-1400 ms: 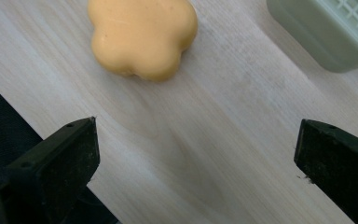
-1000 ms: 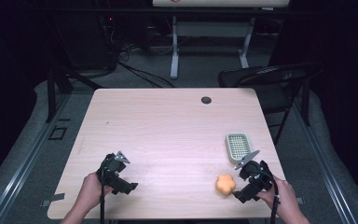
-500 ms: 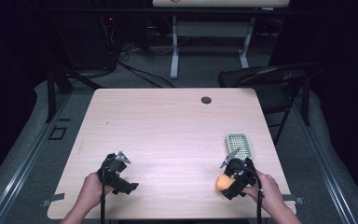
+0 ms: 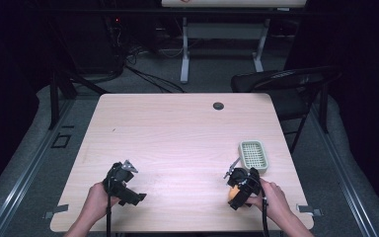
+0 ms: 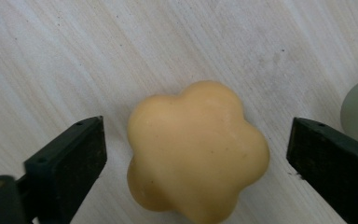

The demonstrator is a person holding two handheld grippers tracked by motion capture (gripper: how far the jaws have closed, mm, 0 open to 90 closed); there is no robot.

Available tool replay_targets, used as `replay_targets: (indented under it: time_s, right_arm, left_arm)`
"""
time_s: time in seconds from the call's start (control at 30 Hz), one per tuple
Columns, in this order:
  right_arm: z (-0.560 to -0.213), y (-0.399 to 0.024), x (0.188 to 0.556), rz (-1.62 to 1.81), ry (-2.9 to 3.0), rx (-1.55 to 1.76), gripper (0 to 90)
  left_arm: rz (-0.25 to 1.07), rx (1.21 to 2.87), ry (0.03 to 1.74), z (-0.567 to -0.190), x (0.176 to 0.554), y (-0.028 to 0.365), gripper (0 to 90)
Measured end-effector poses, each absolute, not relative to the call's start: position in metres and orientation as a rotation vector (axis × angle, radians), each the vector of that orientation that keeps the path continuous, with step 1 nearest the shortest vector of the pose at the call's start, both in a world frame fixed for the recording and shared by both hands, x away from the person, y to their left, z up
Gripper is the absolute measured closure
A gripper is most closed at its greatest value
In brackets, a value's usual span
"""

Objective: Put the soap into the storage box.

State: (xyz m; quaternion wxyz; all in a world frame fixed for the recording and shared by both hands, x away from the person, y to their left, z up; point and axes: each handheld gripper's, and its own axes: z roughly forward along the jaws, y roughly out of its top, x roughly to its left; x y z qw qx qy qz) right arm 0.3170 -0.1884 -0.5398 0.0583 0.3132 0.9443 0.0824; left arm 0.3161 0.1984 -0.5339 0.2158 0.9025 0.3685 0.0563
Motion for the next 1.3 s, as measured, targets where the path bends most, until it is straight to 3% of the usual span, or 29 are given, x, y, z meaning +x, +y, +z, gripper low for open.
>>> replay_targets:
  time_s: [0.23,0.4,1.3]
  right_arm:
    - [-0.544,-0.188,0.318,0.223,2.862,0.968,21.6]
    - [-0.546,-0.187,0.317,0.232,2.855,0.979,25.6]
    - [-0.536,-0.185,0.315,0.247,2.842,0.979,26.6]
  left_arm:
    - [0.158,2.499,1.019,-0.533,0.316,0.199,3.7]
    - [0.154,2.501,1.018,-0.533,0.316,0.199,3.7]
    - [0.152,2.502,1.013,-0.533,0.316,0.199,3.7]
